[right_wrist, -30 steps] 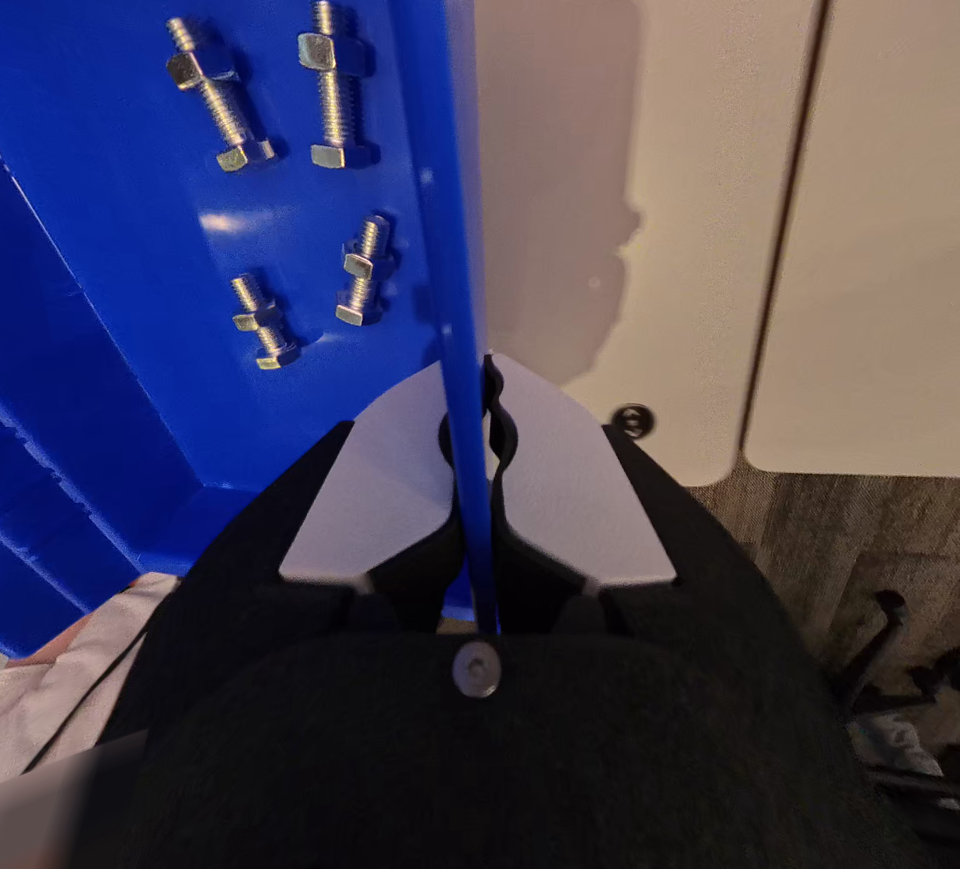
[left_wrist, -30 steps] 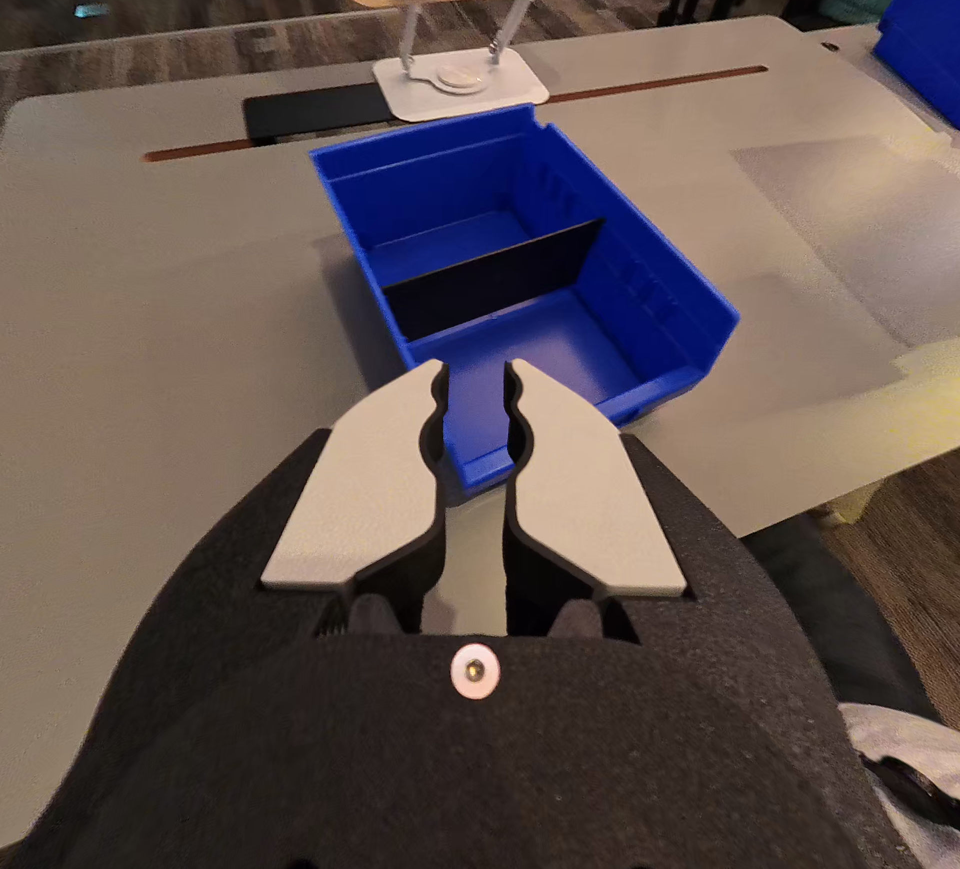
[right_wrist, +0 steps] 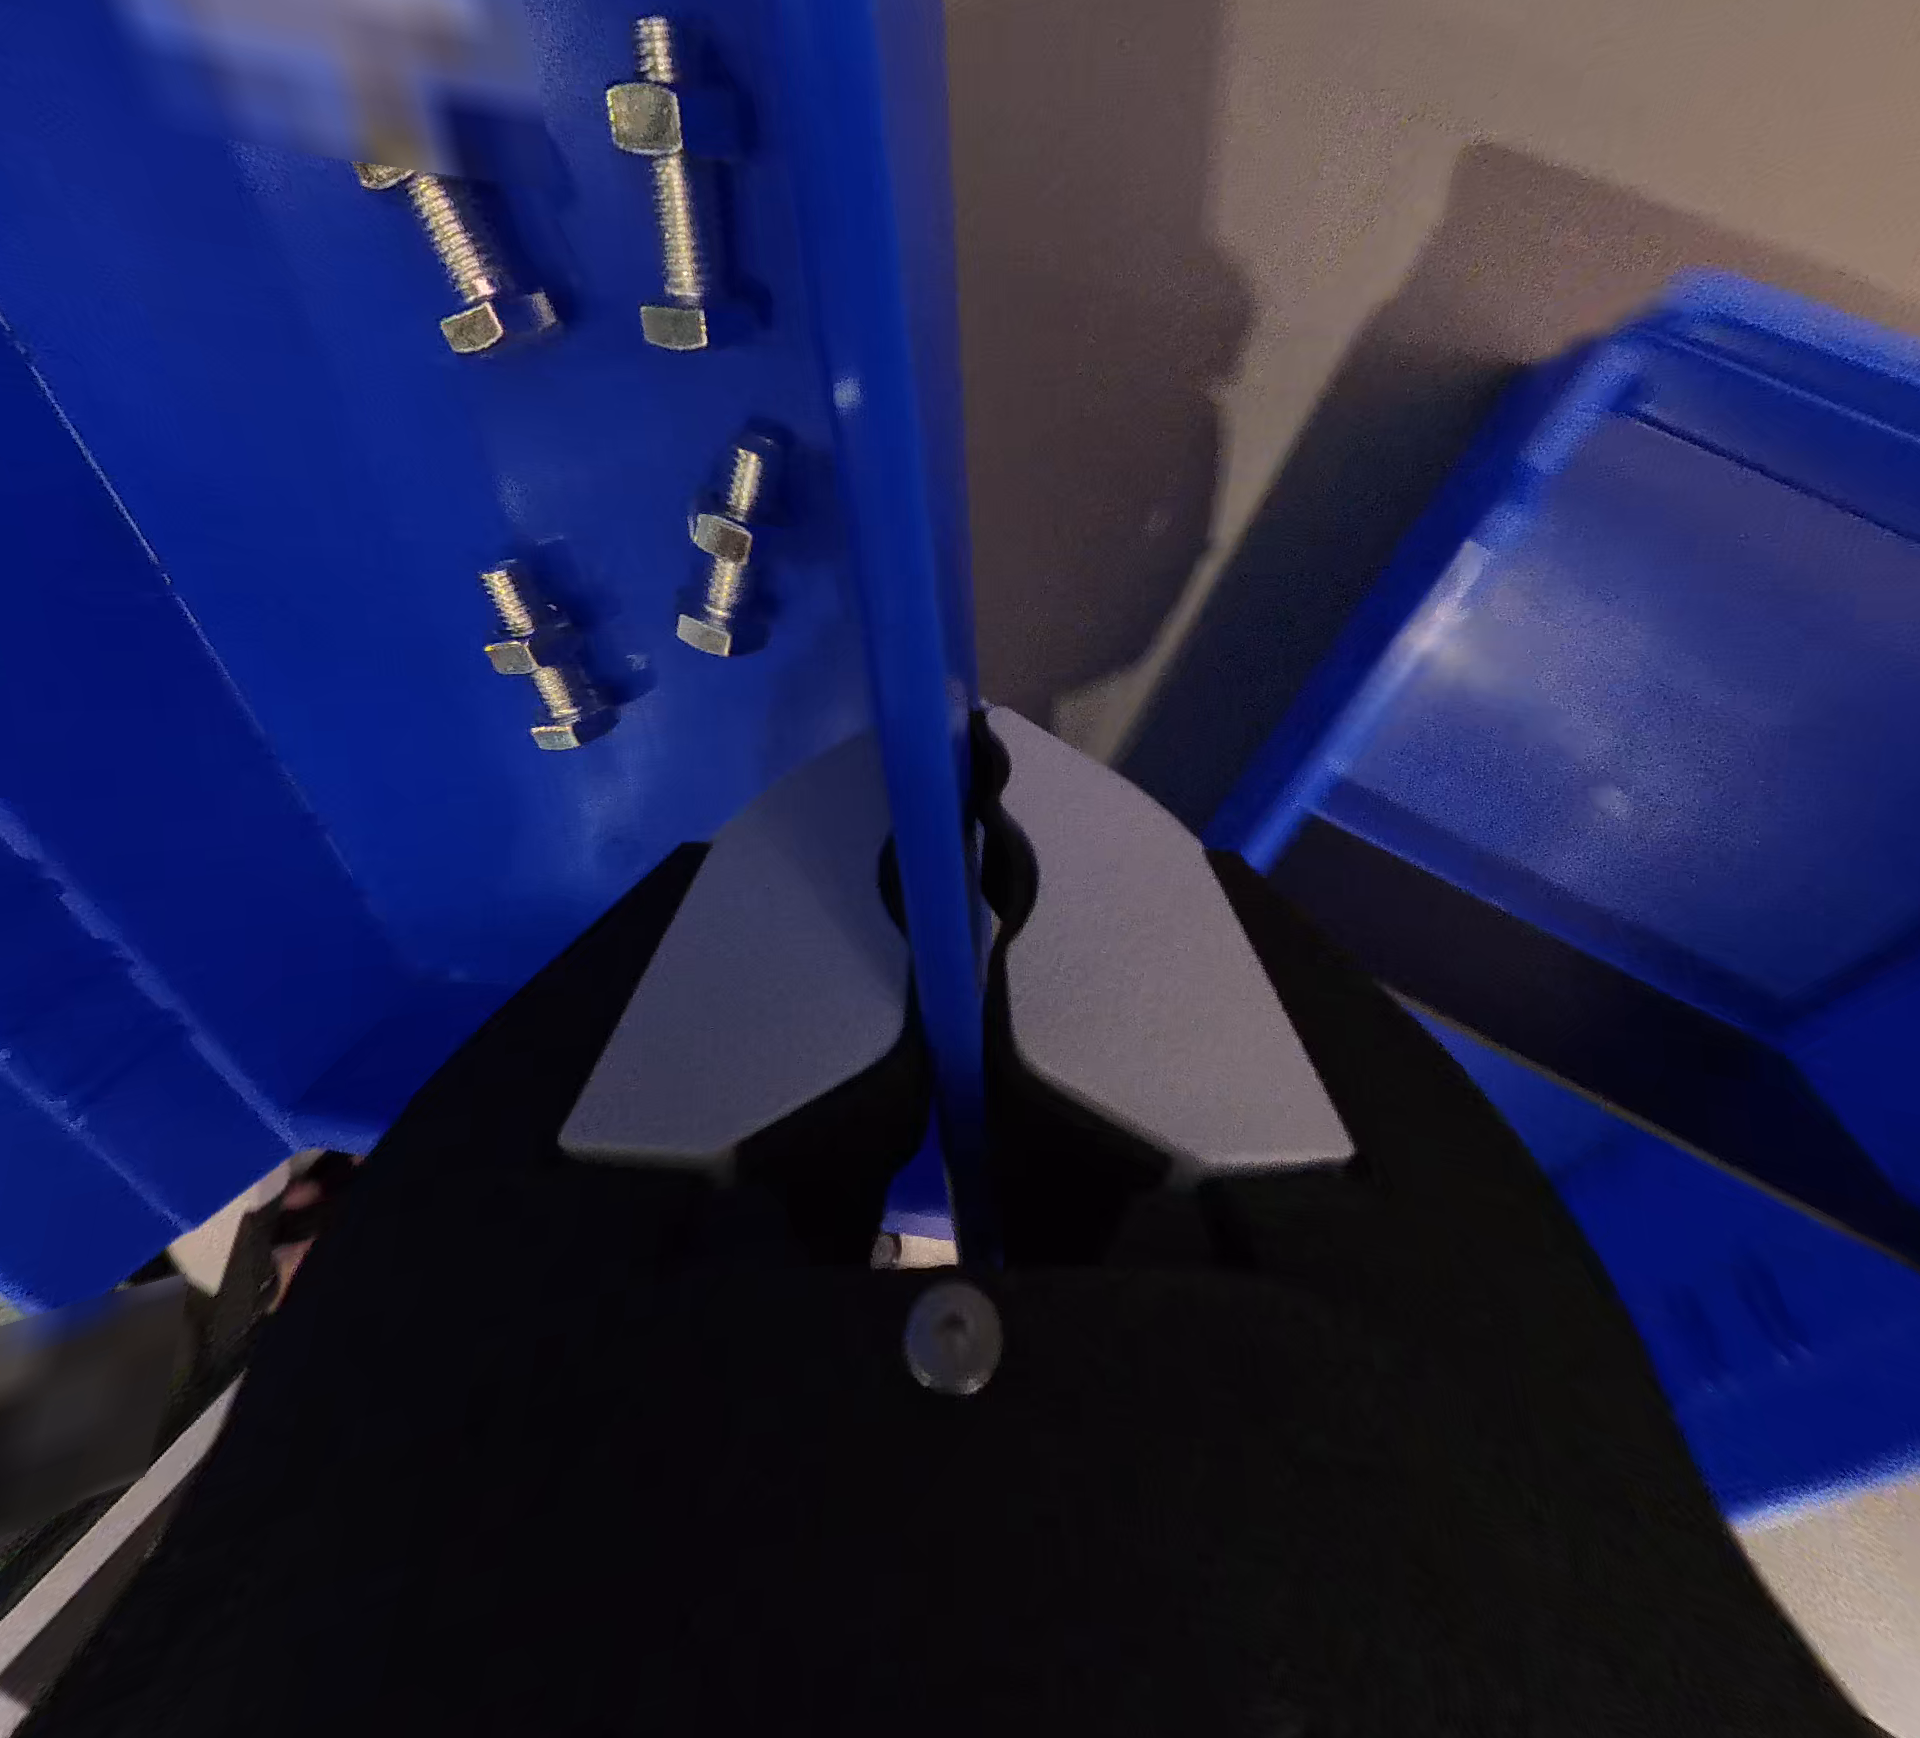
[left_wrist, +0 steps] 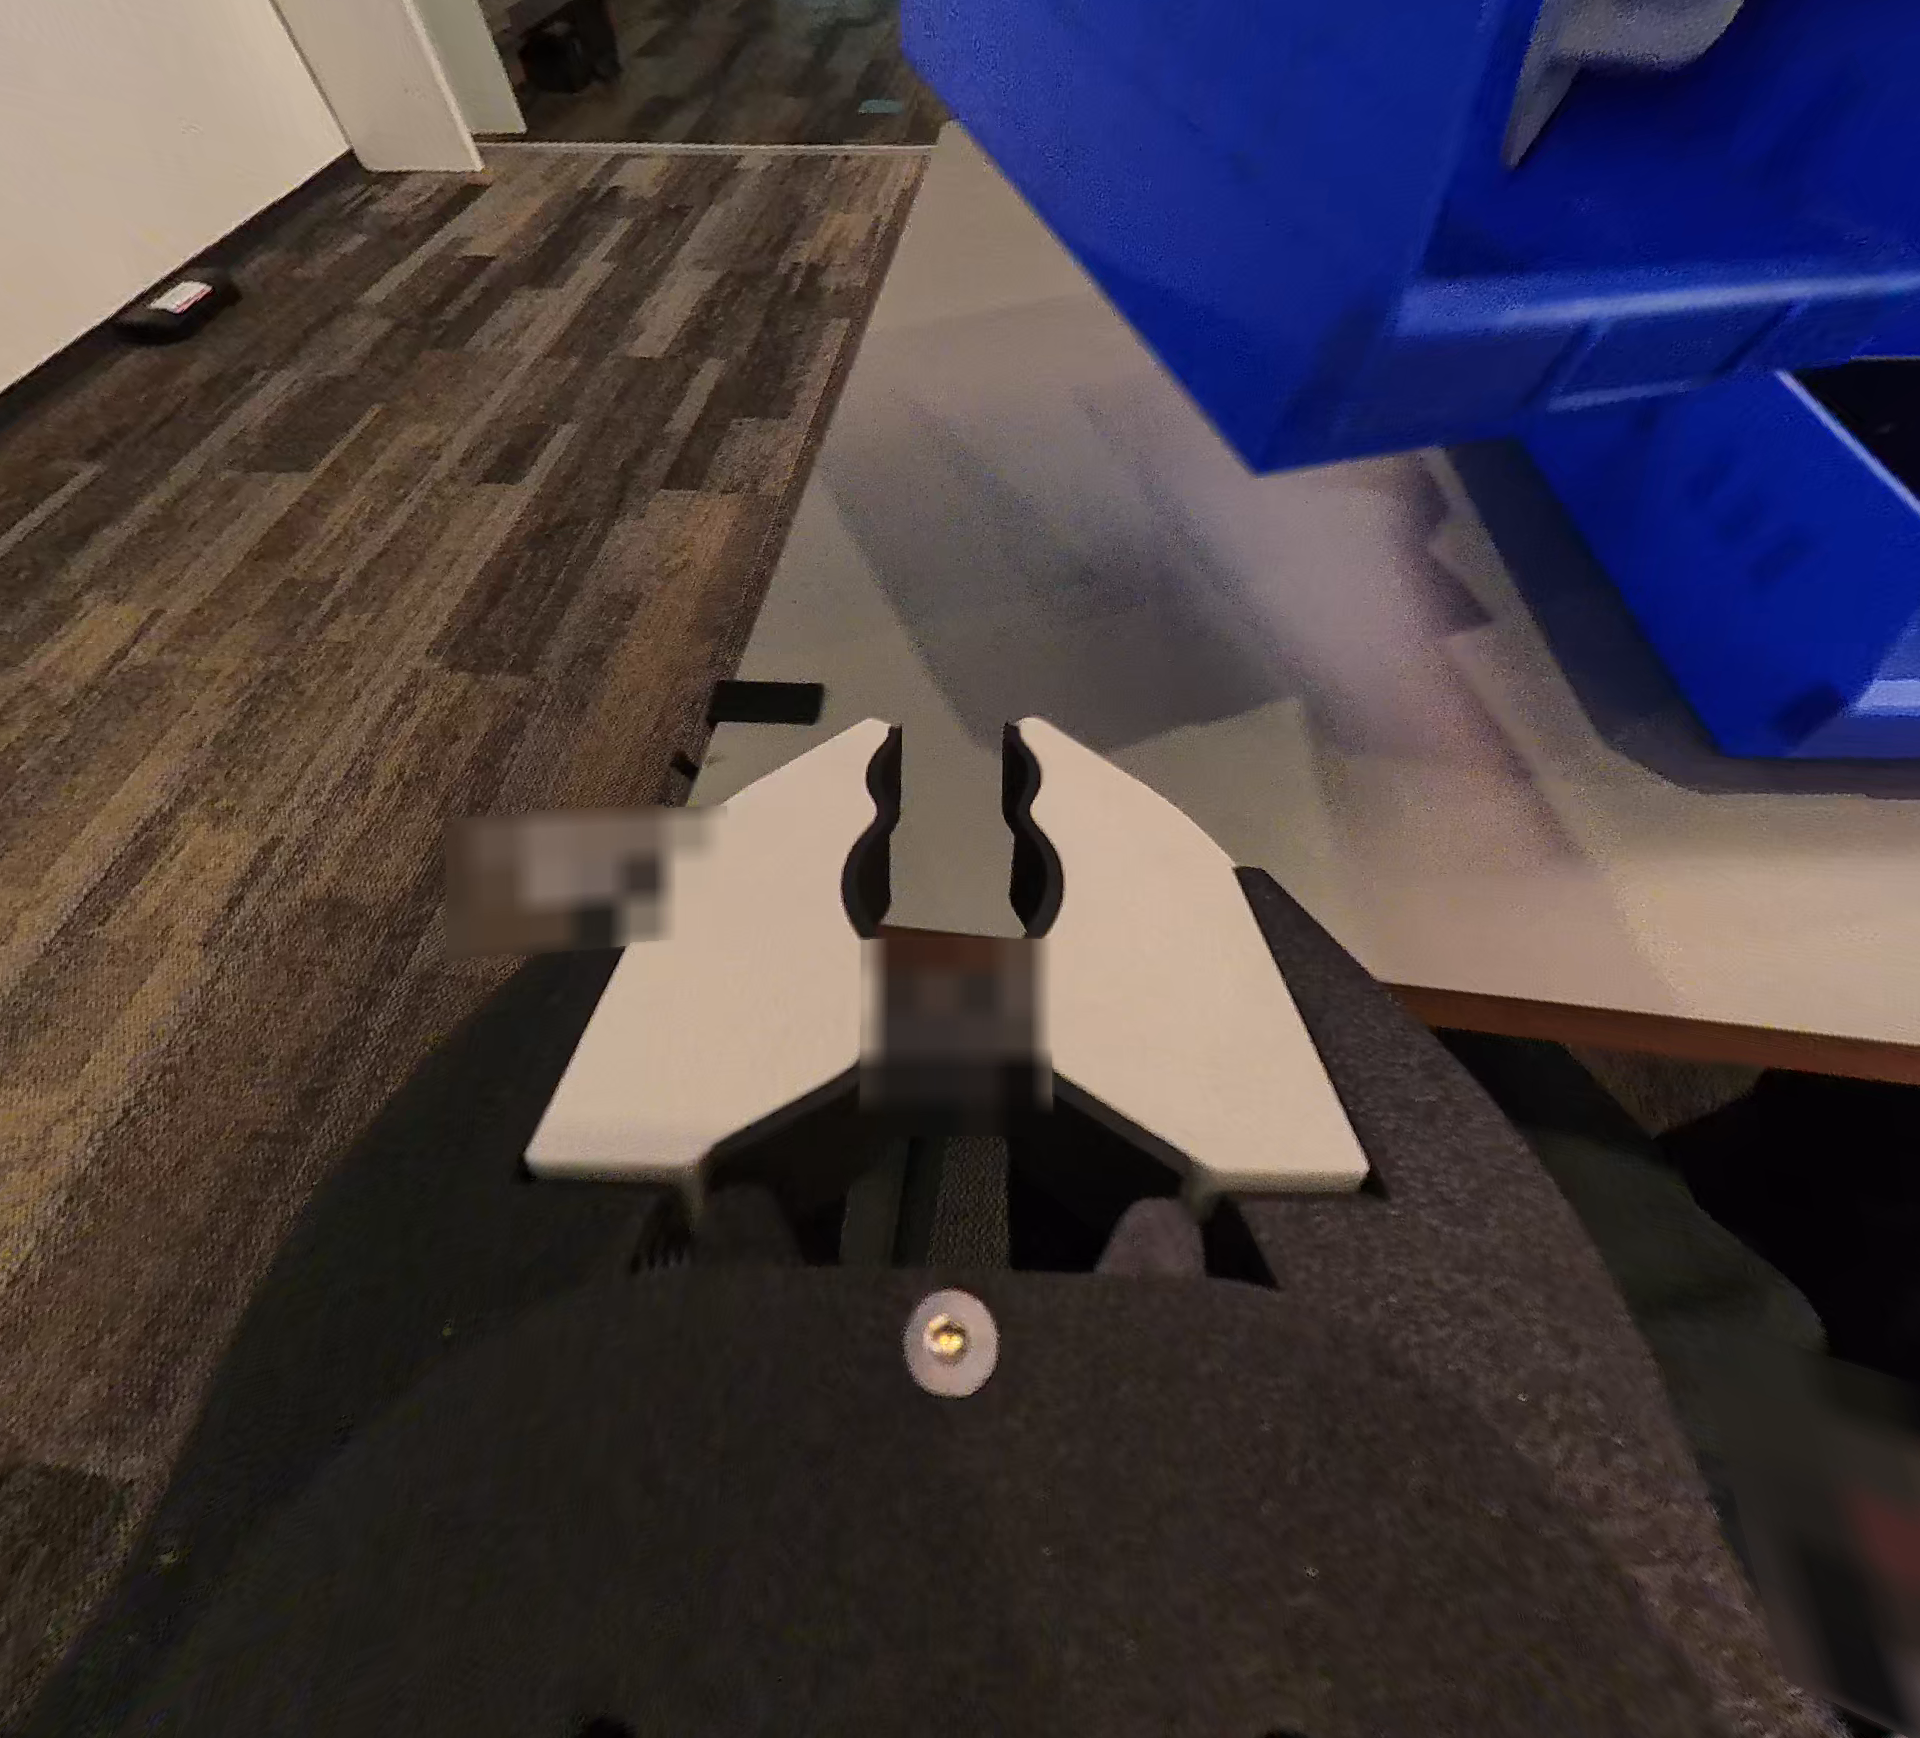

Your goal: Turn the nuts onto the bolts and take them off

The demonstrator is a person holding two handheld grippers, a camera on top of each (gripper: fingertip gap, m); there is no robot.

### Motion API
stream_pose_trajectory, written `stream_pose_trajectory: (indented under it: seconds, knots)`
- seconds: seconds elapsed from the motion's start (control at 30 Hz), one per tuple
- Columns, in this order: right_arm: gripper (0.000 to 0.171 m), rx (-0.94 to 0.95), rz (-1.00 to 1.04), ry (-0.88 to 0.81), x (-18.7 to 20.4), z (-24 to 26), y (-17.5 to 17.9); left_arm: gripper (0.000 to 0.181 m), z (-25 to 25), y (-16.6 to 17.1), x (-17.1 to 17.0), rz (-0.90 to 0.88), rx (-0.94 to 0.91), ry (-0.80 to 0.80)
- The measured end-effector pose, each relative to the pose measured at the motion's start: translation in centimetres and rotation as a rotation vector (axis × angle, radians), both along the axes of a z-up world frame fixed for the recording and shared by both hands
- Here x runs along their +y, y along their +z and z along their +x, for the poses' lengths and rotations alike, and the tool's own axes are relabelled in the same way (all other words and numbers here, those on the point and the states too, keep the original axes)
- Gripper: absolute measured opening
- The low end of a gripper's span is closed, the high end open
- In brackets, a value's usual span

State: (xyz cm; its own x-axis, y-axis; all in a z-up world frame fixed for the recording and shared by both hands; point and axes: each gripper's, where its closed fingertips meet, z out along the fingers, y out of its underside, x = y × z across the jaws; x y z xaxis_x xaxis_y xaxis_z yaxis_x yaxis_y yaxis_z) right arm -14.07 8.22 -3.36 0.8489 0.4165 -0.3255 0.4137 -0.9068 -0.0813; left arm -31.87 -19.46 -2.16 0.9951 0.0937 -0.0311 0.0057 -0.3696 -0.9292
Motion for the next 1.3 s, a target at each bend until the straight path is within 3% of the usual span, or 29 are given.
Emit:
stream_pose_trajectory:
  seconds: [0.23, 0.53, 0.67, 0.77, 0.9, 1.03, 1.13, 1.2, 1.3]
  knots:
    - [0.004, -0.070, -0.033, 0.062, -0.8, -5.4, -6.6, 0.018, -3.2, 0.5, -1.8, 0.020, -0.033, 0.080]
    - [0.004, -0.134, -0.062, 0.028, -1.2, -4.6, -10.6, 0.019, -4.0, -0.7, -2.1, 0.000, -0.064, 0.087]
    - [0.004, -0.150, -0.033, 0.028, -0.9, -4.4, -10.8, 0.019, -3.5, -0.8, -1.7, -0.005, -0.072, 0.079]
    - [0.015, -0.130, -0.027, 0.035, -1.2, -4.9, -10.1, 0.019, -2.9, -0.6, -1.3, -0.002, -0.080, 0.067]
    - [0.023, -0.132, 0.067, 0.167, -0.7, -4.5, -6.3, 0.027, -1.4, 0.4, -0.6, 0.022, -0.089, 0.034]
    - [0.022, -0.118, 0.360, 0.330, 0.7, -0.5, 1.4, 0.035, 2.0, 1.7, 0.5, 0.059, -0.119, -0.073]
    - [0.022, -0.109, 0.568, 0.252, 2.0, 7.5, 5.6, 0.044, 5.2, 3.0, 2.8, 0.094, -0.133, -0.157]
    - [0.036, -0.118, 0.564, 0.111, 2.6, 14.2, 5.3, 0.052, 7.4, 3.5, 5.5, 0.073, -0.153, -0.213]
    - [0.040, -0.073, 0.489, -0.076, 3.1, 21.3, 2.3, 0.055, 10.7, 3.8, 10.8, -0.008, -0.193, -0.274]
